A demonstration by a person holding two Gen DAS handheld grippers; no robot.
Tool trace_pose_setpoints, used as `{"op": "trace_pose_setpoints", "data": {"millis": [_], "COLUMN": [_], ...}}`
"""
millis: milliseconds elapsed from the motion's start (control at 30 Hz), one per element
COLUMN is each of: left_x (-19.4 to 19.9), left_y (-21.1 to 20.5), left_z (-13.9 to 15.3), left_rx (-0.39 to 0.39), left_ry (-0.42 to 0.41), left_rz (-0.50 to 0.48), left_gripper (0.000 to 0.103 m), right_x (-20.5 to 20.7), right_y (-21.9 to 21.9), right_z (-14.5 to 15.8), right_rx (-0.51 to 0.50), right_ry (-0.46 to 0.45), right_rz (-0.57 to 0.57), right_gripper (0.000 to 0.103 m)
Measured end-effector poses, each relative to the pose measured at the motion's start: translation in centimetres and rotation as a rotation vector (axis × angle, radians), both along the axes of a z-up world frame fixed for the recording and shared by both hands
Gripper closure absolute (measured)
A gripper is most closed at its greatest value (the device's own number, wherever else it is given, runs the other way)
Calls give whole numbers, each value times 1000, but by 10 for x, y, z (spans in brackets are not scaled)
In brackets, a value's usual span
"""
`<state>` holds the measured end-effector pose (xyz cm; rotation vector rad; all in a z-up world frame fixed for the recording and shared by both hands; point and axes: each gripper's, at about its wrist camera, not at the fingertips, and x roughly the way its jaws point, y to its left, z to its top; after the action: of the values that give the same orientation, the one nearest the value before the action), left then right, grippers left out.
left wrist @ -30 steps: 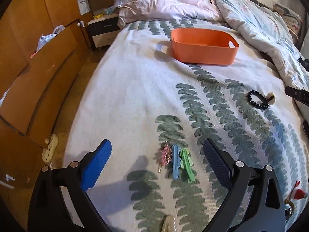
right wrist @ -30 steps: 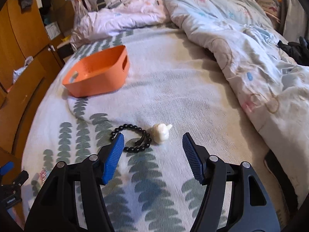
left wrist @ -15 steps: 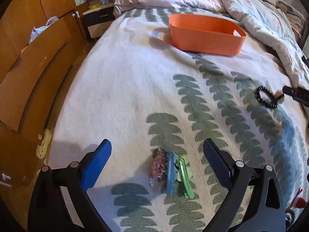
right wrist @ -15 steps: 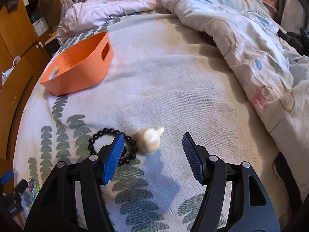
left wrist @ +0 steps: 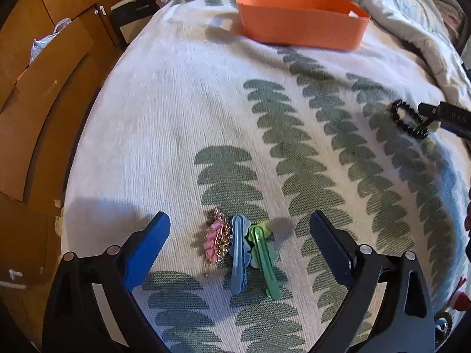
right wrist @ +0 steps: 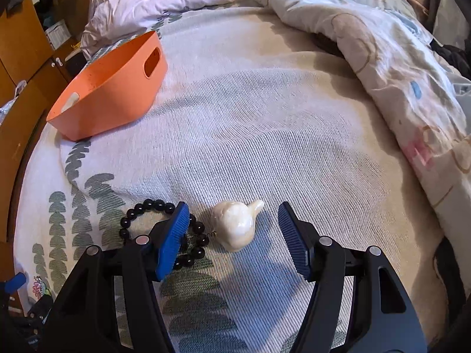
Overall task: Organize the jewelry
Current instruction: 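Grasp the blue hair clip with the left tool while the right tool grasps the white bulb charm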
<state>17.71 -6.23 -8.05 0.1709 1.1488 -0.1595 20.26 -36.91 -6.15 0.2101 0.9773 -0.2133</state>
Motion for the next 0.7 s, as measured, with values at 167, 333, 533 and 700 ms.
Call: {"op": "trace_pose_setpoints", "data": {"millis": [167, 333, 533, 700], "left_x": [1, 3, 4, 5], "left_y": [1, 0, 1, 0], "left_z": [-12, -16, -17, -17], "left_rx": [17, 30, 18, 14], "left_ry": [46, 58, 76, 80], "left_rz": [9, -6, -9, -18], "left_gripper": [9, 9, 9, 9], "right_x": [2, 4, 3, 0], "right_y": [-2, -4, -2, -6], "right_z": [-1, -6, -8, -10], "right_rx": [5, 8, 11, 54], "right_ry": [-1, 0, 9, -4], "right_rz": [-9, -13, -11, -9], "right_gripper": [37, 37, 37, 42]}}
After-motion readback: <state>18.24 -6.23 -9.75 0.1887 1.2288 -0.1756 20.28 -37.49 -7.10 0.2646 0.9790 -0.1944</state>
